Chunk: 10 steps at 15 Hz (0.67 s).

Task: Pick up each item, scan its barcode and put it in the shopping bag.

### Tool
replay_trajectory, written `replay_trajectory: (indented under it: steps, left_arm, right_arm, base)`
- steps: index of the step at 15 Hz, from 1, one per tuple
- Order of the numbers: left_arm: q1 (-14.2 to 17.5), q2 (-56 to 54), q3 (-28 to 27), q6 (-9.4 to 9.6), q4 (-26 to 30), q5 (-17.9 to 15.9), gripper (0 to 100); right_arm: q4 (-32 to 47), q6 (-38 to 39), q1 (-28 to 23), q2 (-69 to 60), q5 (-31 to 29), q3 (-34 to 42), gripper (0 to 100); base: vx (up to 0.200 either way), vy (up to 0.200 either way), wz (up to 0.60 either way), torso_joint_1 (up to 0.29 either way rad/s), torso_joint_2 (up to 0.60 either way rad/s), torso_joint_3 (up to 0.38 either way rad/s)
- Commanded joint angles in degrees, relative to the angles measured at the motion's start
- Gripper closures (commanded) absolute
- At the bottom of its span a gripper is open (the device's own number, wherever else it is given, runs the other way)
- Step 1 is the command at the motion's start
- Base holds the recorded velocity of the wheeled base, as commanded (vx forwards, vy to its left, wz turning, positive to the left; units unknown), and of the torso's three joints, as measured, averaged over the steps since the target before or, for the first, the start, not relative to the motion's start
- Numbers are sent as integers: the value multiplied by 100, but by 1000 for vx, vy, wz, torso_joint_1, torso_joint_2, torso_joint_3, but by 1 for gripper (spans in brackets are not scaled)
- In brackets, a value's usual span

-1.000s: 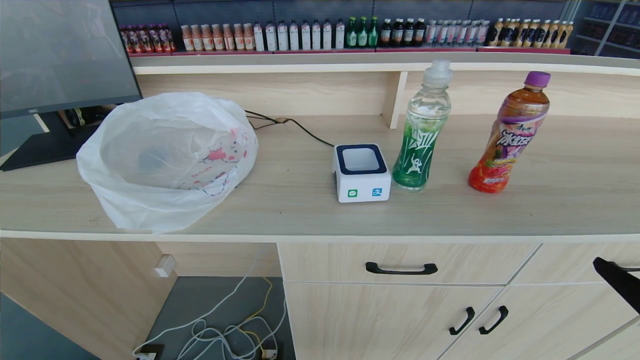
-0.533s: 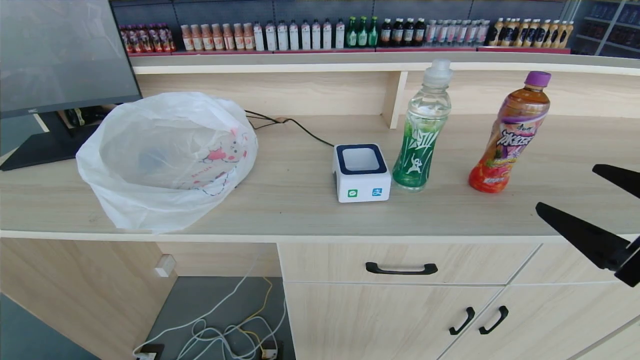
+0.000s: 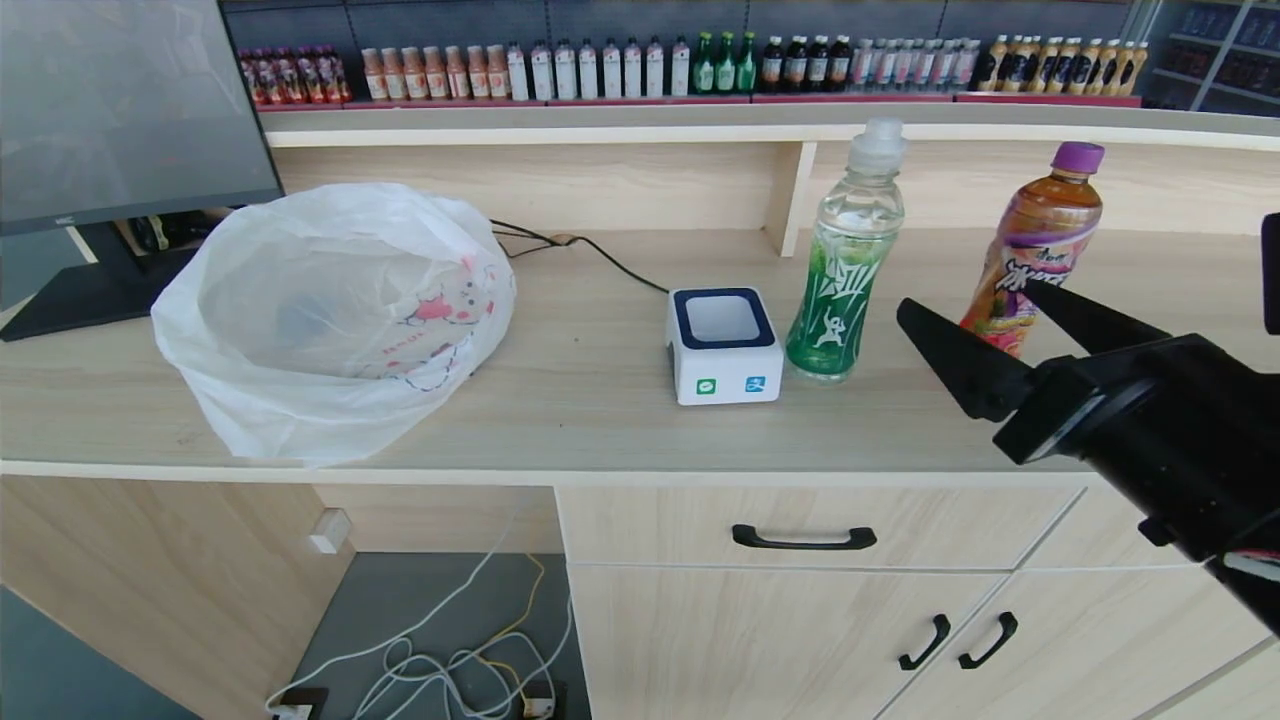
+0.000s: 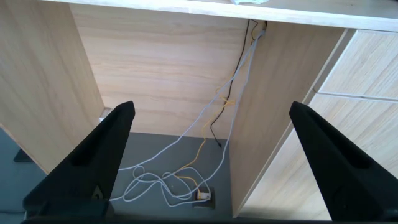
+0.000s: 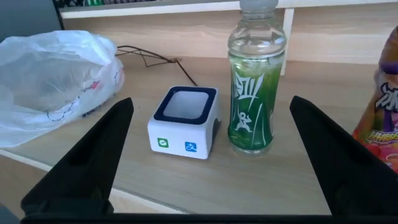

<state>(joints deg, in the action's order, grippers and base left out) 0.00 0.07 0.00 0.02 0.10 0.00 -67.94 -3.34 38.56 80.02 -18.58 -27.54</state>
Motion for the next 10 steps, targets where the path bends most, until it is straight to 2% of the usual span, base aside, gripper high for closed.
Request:
replay_trajectory:
  steps: [1, 3, 5, 10]
  left_arm:
    - [0, 1, 0, -2, -1, 0, 0]
    - [9, 1, 0, -2, -1, 0, 0]
    - [0, 1, 0, -2, -1, 0, 0]
    - [0, 1, 0, -2, -1, 0, 0]
  right_arm:
    - [-141, 44, 205, 805, -102, -481, 0]
    - [-334, 26, 126, 1024, -234, -560, 0]
    - [-492, -61, -68, 1139, -234, -226, 0]
    - [-598, -413, -437, 1675, -172, -788, 0]
  base:
    - [0, 0, 0, 0, 0, 0]
    - [0, 0, 0, 0, 0, 0]
    - [0, 0, 0, 0, 0, 0]
    - [0, 0, 0, 0, 0, 0]
